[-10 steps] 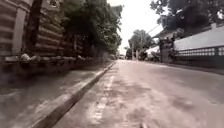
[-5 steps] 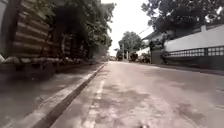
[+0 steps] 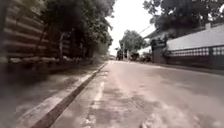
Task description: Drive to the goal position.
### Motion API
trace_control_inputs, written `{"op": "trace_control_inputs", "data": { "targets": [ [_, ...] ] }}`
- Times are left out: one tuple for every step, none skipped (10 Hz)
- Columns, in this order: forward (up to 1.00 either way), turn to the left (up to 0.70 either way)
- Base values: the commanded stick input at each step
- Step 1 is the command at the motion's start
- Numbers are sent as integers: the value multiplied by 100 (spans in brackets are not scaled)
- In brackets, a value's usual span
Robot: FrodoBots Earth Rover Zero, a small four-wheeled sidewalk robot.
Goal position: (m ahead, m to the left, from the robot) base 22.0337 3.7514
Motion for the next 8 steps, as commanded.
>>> {"op": "trace_control_inputs", "data": {
  "targets": [
    [70, 0],
    [70, 0],
    [70, 0],
    [70, 0],
    [70, 0],
    [70, 0],
    [70, 0],
    [70, 0]
  ]
}}
